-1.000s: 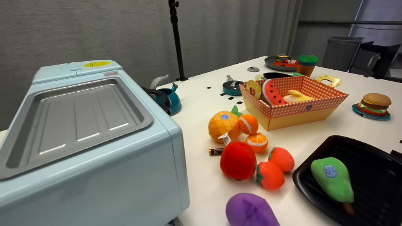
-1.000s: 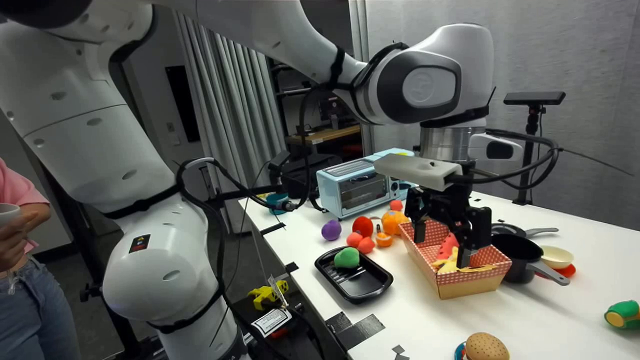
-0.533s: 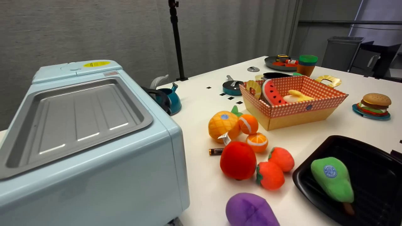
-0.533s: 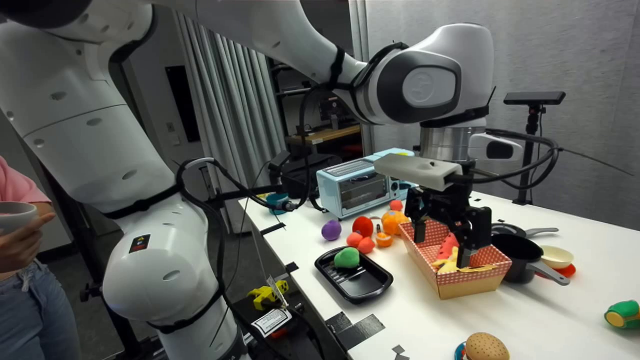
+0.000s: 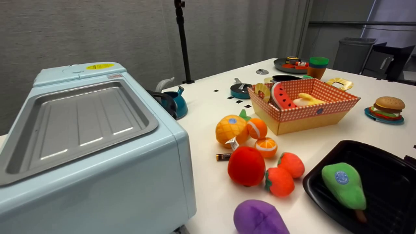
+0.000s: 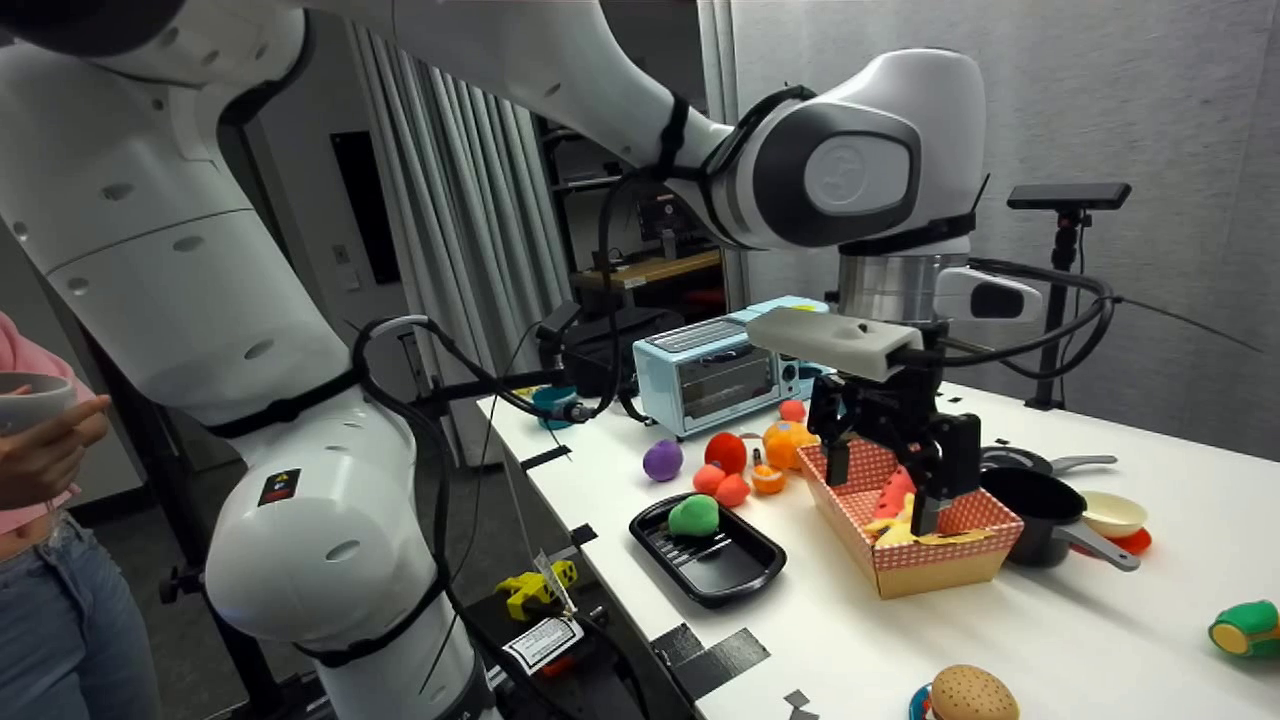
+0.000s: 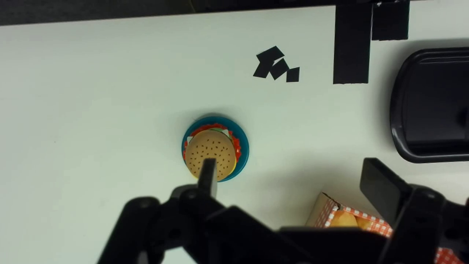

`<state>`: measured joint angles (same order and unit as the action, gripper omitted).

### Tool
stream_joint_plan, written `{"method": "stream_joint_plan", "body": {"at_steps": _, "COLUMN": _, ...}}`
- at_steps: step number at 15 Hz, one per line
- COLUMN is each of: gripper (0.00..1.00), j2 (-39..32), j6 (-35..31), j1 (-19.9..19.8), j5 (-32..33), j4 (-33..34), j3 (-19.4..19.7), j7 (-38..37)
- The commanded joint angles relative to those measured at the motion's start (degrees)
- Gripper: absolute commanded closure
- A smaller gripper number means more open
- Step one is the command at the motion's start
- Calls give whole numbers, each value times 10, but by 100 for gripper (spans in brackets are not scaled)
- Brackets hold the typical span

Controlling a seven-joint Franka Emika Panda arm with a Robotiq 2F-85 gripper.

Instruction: Take the pear plush toy and place it in the box

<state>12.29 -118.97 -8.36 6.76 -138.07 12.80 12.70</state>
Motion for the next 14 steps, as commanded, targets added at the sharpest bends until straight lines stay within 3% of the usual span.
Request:
{"method": "stream_joint_plan", "body": {"at_steps": 1, "gripper": 0, "j2": 16, "j6": 17, "j1": -1, "j5": 3, "j4": -2, "j3": -13, "j7": -1}}
{"method": "stream_joint_plan", "body": {"at_steps": 7, "gripper": 0, "j2": 42, "j6": 16, "j1": 22, "j5": -3, "j4": -16, "j3": -50, "j7": 1}}
{"method": "stream_joint_plan", "body": {"at_steps": 14, "gripper": 0, "j2": 38, "j6": 10, "j1": 86, "j5": -27, "j4": -30, "j3": -112, "j7": 7}}
